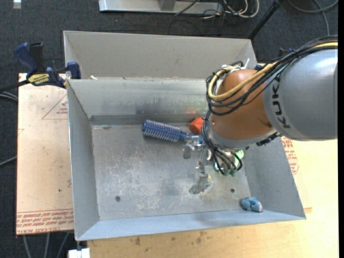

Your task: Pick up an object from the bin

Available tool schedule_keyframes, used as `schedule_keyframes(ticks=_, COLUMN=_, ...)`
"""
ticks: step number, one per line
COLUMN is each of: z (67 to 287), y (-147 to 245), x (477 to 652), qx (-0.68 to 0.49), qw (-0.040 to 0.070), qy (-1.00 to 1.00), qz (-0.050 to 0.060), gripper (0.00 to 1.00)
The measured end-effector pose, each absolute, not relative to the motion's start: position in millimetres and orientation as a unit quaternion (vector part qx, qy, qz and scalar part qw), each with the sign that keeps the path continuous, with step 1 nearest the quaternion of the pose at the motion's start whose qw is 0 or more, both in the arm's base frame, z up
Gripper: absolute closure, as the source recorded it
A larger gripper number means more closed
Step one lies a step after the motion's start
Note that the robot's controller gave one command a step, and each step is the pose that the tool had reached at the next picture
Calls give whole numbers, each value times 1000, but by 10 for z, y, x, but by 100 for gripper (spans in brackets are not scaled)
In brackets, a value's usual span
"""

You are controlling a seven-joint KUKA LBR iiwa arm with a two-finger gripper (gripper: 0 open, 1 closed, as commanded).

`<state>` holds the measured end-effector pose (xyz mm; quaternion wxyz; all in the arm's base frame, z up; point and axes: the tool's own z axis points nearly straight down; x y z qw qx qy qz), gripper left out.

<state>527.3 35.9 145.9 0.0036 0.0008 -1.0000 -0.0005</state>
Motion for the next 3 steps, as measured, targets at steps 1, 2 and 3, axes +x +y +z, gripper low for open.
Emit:
schedule_keyframes(ticks=1, z=1318, y=-352, x=6024, qx=-19, qw=-4, qy=-1000, qz=1, gripper=0)
schedule_keyframes(ticks=2, z=708, y=-492, x=5950, qx=-36, qw=-5, qy=-999, qz=-1, gripper=0)
schedule_keyframes(ticks=3, z=742, y=-491, x=5964, qx=-35, qw=-7, qy=-999, qz=-1, gripper=100)
